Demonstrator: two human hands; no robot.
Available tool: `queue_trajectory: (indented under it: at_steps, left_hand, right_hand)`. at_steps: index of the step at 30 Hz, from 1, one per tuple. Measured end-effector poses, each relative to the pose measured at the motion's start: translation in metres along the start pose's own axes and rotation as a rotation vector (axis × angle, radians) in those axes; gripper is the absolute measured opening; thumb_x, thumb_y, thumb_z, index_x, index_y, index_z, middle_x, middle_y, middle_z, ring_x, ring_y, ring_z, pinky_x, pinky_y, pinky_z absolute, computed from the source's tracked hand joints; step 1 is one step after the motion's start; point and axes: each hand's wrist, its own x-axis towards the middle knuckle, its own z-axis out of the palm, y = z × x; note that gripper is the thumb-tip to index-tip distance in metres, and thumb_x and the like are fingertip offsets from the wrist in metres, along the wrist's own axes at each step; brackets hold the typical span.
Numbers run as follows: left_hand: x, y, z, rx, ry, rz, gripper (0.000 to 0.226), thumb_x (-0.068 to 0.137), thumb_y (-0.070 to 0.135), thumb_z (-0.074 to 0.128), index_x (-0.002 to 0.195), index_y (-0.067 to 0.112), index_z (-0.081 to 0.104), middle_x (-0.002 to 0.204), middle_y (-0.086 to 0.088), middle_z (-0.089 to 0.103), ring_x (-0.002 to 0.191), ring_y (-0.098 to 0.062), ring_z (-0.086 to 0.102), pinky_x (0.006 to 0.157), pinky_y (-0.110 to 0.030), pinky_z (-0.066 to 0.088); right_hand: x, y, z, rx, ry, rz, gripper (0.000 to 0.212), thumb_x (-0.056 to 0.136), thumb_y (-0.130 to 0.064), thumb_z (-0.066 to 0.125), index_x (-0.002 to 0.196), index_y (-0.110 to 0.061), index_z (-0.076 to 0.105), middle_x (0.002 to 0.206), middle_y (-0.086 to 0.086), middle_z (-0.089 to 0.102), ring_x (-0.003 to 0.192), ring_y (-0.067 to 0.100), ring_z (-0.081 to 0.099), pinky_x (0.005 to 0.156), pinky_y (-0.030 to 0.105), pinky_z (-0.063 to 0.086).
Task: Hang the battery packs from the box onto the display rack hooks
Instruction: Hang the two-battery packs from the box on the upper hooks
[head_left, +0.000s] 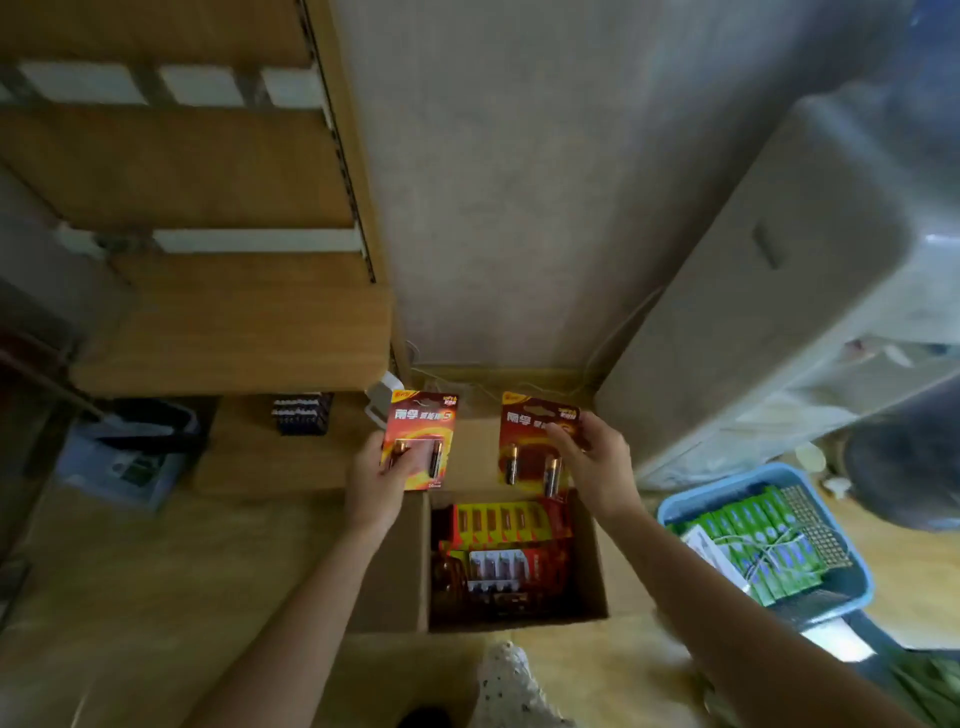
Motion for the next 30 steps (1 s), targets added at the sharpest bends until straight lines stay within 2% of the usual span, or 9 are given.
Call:
queue_trajectory:
  at_steps: [2,6,8,13,17,21,26,28,30]
  left_hand:
    - [-0.019,0.058,-0.037,-0.072,0.054,0.001,0.012,0.086,0.014,0.063,0.088,0.023,0.056,0.086,0.003,0.063,0.081,-0.015,0.061,0.072,-0.028,0.05]
    - [-0.054,0.165,-0.109,-0.107,0.158,0.075,0.009,0.086,0.016,0.062,0.094,0.016,0.057,0.082,0.006,0.062,0.077,-0.01,0.06,0.056,-0.003,0.046]
    - [-0.071,0.209,-0.145,-0.104,0.2,0.099,0.009,0.087,0.017,0.06,0.096,0.016,0.058,0.082,0.009,0.061,0.078,-0.007,0.059,0.055,-0.002,0.044]
    - [-0.091,0.284,-0.234,-0.186,0.268,0.15,0.014,0.087,0.022,0.061,0.1,0.022,0.056,0.087,0.011,0.062,0.083,-0.005,0.06,0.066,-0.015,0.043]
    - [-0.093,0.31,-0.301,-0.23,0.289,0.183,0.02,0.089,0.016,0.058,0.109,0.015,0.055,0.094,0.007,0.063,0.088,-0.004,0.059,0.072,-0.017,0.044]
    - [-0.08,0.313,-0.37,-0.227,0.262,0.182,0.035,0.088,0.019,0.06,0.121,0.01,0.054,0.111,-0.006,0.065,0.101,-0.016,0.062,0.081,-0.025,0.049]
    - [-0.057,0.307,-0.44,-0.194,0.181,0.151,0.033,0.088,0.02,0.06,0.12,0.012,0.054,0.116,-0.01,0.063,0.11,-0.024,0.06,0.099,-0.046,0.046]
    - [-0.048,0.308,-0.456,-0.186,0.177,0.143,0.032,0.089,0.019,0.058,0.12,0.013,0.053,0.117,-0.009,0.063,0.111,-0.024,0.059,0.098,-0.044,0.047]
    - [-0.038,0.311,-0.467,-0.155,0.167,0.16,0.03,0.091,0.019,0.056,0.12,0.012,0.052,0.114,-0.006,0.062,0.11,-0.02,0.058,0.087,-0.03,0.049]
  right_hand:
    - [-0.014,-0.065,-0.003,0.023,-0.052,-0.038,0.006,0.091,-0.018,0.056,0.091,-0.012,0.058,0.078,-0.009,0.063,0.06,-0.015,0.059,0.052,0.004,0.044]
    - [-0.038,-0.192,-0.003,0.094,-0.092,-0.113,0.01,0.094,-0.021,0.052,0.099,-0.013,0.056,0.086,-0.009,0.064,0.079,0.0,0.065,0.066,0.017,0.054]
    - [-0.05,-0.251,0.001,0.125,-0.121,-0.14,0.012,0.094,-0.023,0.05,0.102,-0.017,0.056,0.093,-0.005,0.065,0.089,0.011,0.065,0.076,0.028,0.056]
    - [-0.079,-0.368,0.03,0.178,-0.199,-0.24,0.013,0.096,-0.021,0.048,0.106,-0.018,0.055,0.092,-0.009,0.063,0.085,0.001,0.062,0.056,0.008,0.05]
    - [-0.099,-0.426,0.071,0.199,-0.191,-0.284,0.021,0.094,-0.025,0.051,0.108,-0.012,0.059,0.098,0.001,0.067,0.086,0.003,0.063,0.058,0.01,0.05]
    - [-0.115,-0.461,0.117,0.243,-0.134,-0.272,0.019,0.091,-0.029,0.055,0.1,-0.013,0.062,0.097,0.002,0.068,0.085,0.006,0.064,0.063,0.017,0.05]
    - [-0.127,-0.483,0.175,0.275,-0.046,-0.235,0.018,0.092,-0.029,0.054,0.101,-0.015,0.06,0.097,0.0,0.066,0.087,0.008,0.064,0.064,0.018,0.051]
    - [-0.128,-0.489,0.191,0.258,-0.024,-0.222,0.018,0.092,-0.028,0.053,0.102,-0.014,0.06,0.099,0.002,0.066,0.092,0.014,0.064,0.073,0.025,0.053]
    - [-0.125,-0.496,0.204,0.238,-0.03,-0.221,0.024,0.093,-0.027,0.052,0.11,-0.012,0.06,0.102,0.002,0.066,0.097,0.016,0.064,0.076,0.026,0.053]
